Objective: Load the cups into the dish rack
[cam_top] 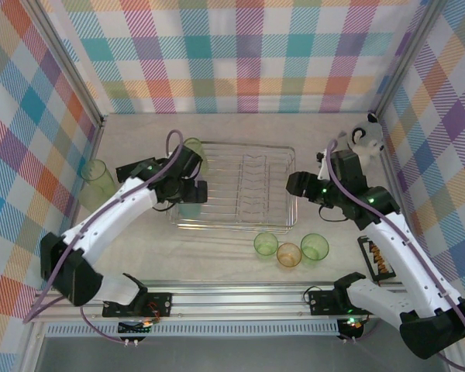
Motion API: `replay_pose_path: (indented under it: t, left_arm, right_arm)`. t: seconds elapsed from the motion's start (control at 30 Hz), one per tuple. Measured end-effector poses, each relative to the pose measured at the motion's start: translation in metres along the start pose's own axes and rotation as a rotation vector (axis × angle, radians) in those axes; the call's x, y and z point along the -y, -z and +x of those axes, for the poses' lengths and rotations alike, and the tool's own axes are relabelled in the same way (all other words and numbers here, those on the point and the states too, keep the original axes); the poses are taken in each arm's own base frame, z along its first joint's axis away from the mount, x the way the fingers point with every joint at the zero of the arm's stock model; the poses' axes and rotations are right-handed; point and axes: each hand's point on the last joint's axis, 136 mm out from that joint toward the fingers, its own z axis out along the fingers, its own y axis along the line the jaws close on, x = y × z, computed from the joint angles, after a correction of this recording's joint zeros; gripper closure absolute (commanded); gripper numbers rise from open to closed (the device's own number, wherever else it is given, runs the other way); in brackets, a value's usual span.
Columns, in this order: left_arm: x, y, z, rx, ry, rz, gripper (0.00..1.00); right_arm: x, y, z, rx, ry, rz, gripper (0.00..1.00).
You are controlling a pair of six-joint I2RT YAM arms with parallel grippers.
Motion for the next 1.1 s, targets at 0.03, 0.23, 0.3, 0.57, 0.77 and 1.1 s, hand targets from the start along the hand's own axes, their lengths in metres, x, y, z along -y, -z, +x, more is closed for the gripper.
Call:
replay_pose_path:
  t: [0.03,0.23,0.3,0.57,0.77,1.1]
  left_arm:
    - [0.0,0.005,0.0,0.028,0.002,0.027,0.0]
    - [0.012,0.028,0.0,0.164,0.001,0.204,0.0]
    - [0.019,0.032,0.001,0.192,-0.011,0.266,0.0]
    - [0.057,0.046,0.004,0.236,-0.071,0.517,0.0]
    - [0.072,0.053,0.003,0.256,-0.095,0.613,0.0]
    - [0.078,0.061,-0.002,0.284,-0.088,0.658,0.0]
  right_arm:
    - [0.008,0.001,0.001,-0.002,-0.022,0.033,0.32]
    - [0.047,0.018,0.009,-0.013,-0.129,0.175,0.29]
    - [0.051,0.027,0.015,-0.013,-0.14,0.188,0.19]
    - [0.069,0.053,0.057,-0.07,-0.185,0.222,0.24]
    - [0.107,0.04,0.11,-0.259,-0.263,0.386,0.32]
    - [0.137,0.017,0.145,-0.395,-0.302,0.51,0.52]
